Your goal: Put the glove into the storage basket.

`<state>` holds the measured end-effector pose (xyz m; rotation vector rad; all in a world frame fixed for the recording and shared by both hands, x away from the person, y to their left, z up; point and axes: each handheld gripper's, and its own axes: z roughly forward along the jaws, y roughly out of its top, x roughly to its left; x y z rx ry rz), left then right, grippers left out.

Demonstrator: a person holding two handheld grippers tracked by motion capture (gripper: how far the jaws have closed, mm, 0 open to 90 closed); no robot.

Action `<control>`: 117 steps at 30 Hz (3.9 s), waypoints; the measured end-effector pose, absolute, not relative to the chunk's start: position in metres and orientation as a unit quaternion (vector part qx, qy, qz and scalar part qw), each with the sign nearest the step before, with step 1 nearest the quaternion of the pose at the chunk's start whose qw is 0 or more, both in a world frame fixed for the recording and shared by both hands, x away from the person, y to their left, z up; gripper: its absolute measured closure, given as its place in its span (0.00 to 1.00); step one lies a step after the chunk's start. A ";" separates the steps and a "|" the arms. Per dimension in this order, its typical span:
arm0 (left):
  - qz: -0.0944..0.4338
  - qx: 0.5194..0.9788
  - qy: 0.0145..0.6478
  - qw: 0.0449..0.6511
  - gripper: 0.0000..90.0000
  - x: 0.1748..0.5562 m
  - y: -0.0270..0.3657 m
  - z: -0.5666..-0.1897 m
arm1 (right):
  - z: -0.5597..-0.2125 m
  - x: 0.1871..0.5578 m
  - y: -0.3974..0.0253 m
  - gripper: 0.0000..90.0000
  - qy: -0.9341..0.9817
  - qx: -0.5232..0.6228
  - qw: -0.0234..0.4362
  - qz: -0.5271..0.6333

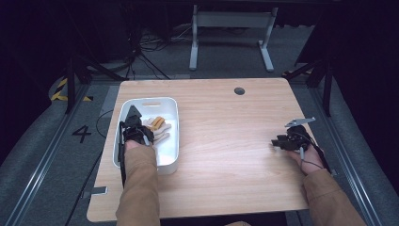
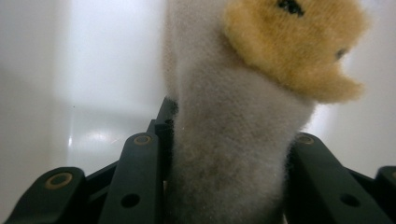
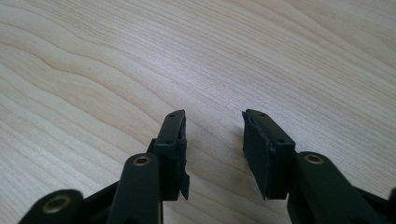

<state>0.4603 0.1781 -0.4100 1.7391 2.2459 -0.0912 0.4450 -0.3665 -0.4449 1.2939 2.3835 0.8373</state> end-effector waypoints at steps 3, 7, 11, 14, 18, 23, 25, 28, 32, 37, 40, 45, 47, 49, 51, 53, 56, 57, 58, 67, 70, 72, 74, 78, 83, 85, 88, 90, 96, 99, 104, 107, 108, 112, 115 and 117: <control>-0.038 0.608 0.779 0.147 0.57 0.461 0.176 -0.410 | -0.445 0.445 -0.366 0.66 0.830 0.450 0.153 0.290; -0.057 0.622 0.771 0.126 0.42 0.464 0.172 -0.411 | -0.445 0.445 -0.366 0.66 0.830 0.451 0.153 0.290; -0.062 0.627 0.768 0.116 0.31 0.466 0.166 -0.410 | -0.445 0.445 -0.366 0.66 0.830 0.451 0.154 0.290; -0.060 0.641 0.759 0.096 0.26 0.466 0.161 -0.413 | -0.445 0.445 -0.367 0.66 0.828 0.453 0.150 0.294; -0.043 0.651 0.755 0.066 0.17 0.466 0.158 -0.414 | -0.445 0.445 -0.367 0.66 0.828 0.453 0.149 0.294; -0.019 0.647 0.760 0.064 0.13 0.466 0.160 -0.406 | -0.445 0.445 -0.367 0.66 0.828 0.452 0.148 0.295; -0.006 0.647 0.759 0.070 0.11 0.466 0.160 -0.401 | -0.445 0.445 -0.366 0.66 0.829 0.452 0.148 0.295; 0.009 0.651 0.754 0.088 0.10 0.465 0.160 -0.393 | -0.445 0.445 -0.367 0.66 0.829 0.452 0.148 0.295; 0.020 0.657 0.744 0.120 0.13 0.463 0.158 -0.379 | -0.445 0.445 -0.367 0.66 0.828 0.452 0.147 0.296; 0.027 0.671 0.722 0.165 0.19 0.457 0.154 -0.360 | -0.445 0.444 -0.367 0.66 0.829 0.453 0.148 0.293; 0.035 0.682 0.703 0.198 0.22 0.452 0.152 -0.348 | -0.445 0.444 -0.367 0.66 0.829 0.451 0.151 0.293; 0.041 0.698 0.671 0.247 0.25 0.442 0.145 -0.330 | -0.444 0.442 -0.367 0.65 0.832 0.447 0.152 0.293; 0.039 0.707 0.654 0.265 0.25 0.438 0.140 -0.325 | -0.443 0.441 -0.367 0.65 0.831 0.447 0.151 0.296; 0.039 0.717 0.637 0.280 0.25 0.434 0.134 -0.322 | -0.442 0.440 -0.368 0.65 0.829 0.446 0.153 0.301; 0.041 0.734 0.610 0.295 0.25 0.429 0.124 -0.318 | -0.440 0.439 -0.369 0.65 0.828 0.446 0.151 0.305; 0.040 0.746 0.590 0.307 0.25 0.425 0.114 -0.315 | -0.439 0.438 -0.370 0.65 0.827 0.445 0.149 0.308; 0.034 0.764 0.548 0.337 0.25 0.417 0.096 -0.310 | -0.437 0.436 -0.372 0.65 0.825 0.447 0.150 0.313; 0.033 0.775 0.527 0.348 0.25 0.413 0.088 -0.308 | -0.436 0.436 -0.372 0.65 0.825 0.445 0.150 0.315; 0.032 0.781 0.513 0.354 0.25 0.411 0.084 -0.307 | -0.436 0.436 -0.373 0.65 0.824 0.443 0.152 0.320; 0.032 0.813 0.400 0.421 0.29 0.393 0.049 -0.315 | -0.432 0.434 -0.381 0.65 0.816 0.449 0.151 0.332; 0.060 0.830 0.364 0.417 0.31 0.386 0.037 -0.324 | -0.433 0.434 -0.381 0.65 0.816 0.451 0.148 0.330; 0.066 0.844 0.337 0.412 0.32 0.382 0.029 -0.331 | -0.433 0.435 -0.381 0.65 0.816 0.450 0.148 0.331; 0.054 0.854 0.321 0.406 0.34 0.379 0.021 -0.338 | -0.433 0.435 -0.380 0.65 0.817 0.449 0.149 0.330; 0.034 0.870 0.297 0.393 0.35 0.374 0.006 -0.354 | -0.435 0.435 -0.378 0.65 0.820 0.445 0.147 0.329; 0.000 0.886 0.273 0.376 0.39 0.375 -0.006 -0.376 | -0.440 0.436 -0.375 0.65 0.823 0.448 0.138 0.321; -0.009 0.889 0.261 0.377 0.40 0.374 -0.012 -0.386 | -0.441 0.436 -0.375 0.65 0.824 0.447 0.139 0.320; -0.017 0.894 0.239 0.379 0.43 0.370 -0.018 -0.397 | -0.441 0.436 -0.376 0.64 0.821 0.450 0.133 0.325; -0.026 0.896 0.227 0.380 0.43 0.368 -0.022 -0.404 | -0.444 0.436 -0.376 0.64 0.821 0.453 0.129 0.323; -0.050 0.922 0.183 0.338 0.42 0.364 -0.039 -0.432 | -0.447 0.437 -0.376 0.64 0.821 0.454 0.126 0.323; -0.039 0.934 0.153 0.319 0.42 0.357 -0.046 -0.438 | -0.447 0.437 -0.376 0.64 0.820 0.454 0.126 0.324; -0.029 0.935 0.170 0.309 0.40 0.362 -0.045 -0.447 | -0.447 0.437 -0.375 0.64 0.821 0.452 0.125 0.326; -0.027 0.933 0.182 0.308 0.39 0.366 -0.042 -0.451 | -0.447 0.436 -0.374 0.64 0.822 0.450 0.127 0.324; -0.025 0.933 0.185 0.309 0.39 0.367 -0.041 -0.451 | -0.447 0.436 -0.374 0.64 0.822 0.450 0.127 0.324; 0.032 0.927 0.197 0.318 0.39 0.367 -0.037 -0.450 | -0.448 0.436 -0.374 0.64 0.822 0.450 0.128 0.324; 0.032 0.919 0.218 0.327 0.39 0.373 -0.032 -0.453 | -0.448 0.436 -0.373 0.64 0.823 0.448 0.128 0.324; 0.023 0.916 0.227 0.329 0.39 0.376 -0.029 -0.455 | -0.448 0.436 -0.372 0.64 0.823 0.448 0.129 0.325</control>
